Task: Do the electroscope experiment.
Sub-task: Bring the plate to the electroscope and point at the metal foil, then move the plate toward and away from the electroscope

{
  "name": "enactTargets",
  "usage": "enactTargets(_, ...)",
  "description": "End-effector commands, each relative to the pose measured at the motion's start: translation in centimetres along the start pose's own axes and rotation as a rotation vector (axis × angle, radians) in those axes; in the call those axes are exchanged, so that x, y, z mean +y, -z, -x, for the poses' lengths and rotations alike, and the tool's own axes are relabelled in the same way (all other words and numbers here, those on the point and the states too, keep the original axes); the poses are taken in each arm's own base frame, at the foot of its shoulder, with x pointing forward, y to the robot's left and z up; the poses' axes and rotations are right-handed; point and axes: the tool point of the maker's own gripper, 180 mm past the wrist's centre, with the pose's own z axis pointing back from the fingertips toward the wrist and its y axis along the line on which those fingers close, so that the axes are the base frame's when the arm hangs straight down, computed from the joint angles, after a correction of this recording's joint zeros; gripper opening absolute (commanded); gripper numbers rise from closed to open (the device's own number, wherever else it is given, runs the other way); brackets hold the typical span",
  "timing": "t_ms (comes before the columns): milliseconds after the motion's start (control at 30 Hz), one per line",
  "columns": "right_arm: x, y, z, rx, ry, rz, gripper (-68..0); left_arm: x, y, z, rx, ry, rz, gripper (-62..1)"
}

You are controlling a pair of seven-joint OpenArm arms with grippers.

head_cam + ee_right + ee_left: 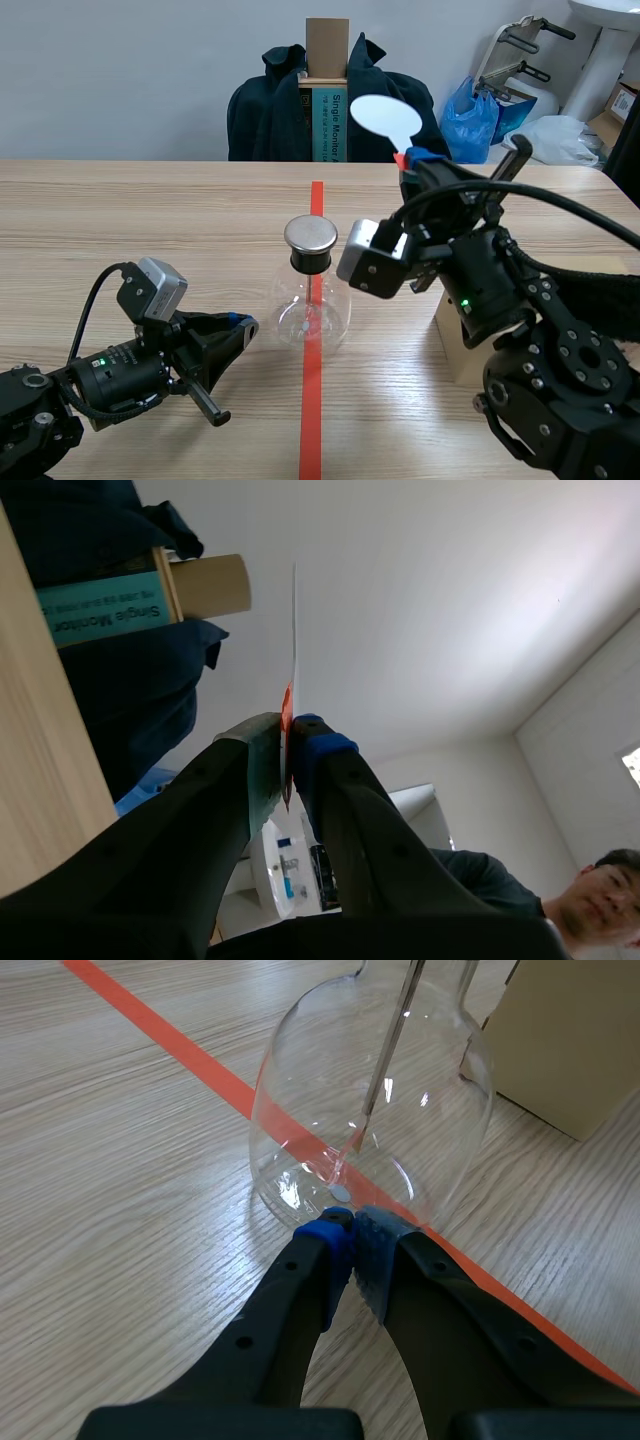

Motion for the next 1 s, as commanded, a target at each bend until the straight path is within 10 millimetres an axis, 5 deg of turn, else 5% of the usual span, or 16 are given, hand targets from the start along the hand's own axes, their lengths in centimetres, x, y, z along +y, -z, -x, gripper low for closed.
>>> enactTargets(0,-1.1,0.1,0.2,-0.012,-0.018,0.027,-66.9,-0.2,0.5,-1.5,-0.050,0.000,0.011,-56.8)
enactTargets(433,1.7,-2.9,-1.2,-0.086,-0.032,-0.092,-66.9,-0.2,0.5,-1.5,-0.050,0.000,0.011,-56.8)
enactTargets(967,2.4,-4.6,-4.4,-0.299,-0.053,-0.129,-66.9,-0.2,0.5,-1.5,-0.050,0.000,0.011,-56.8)
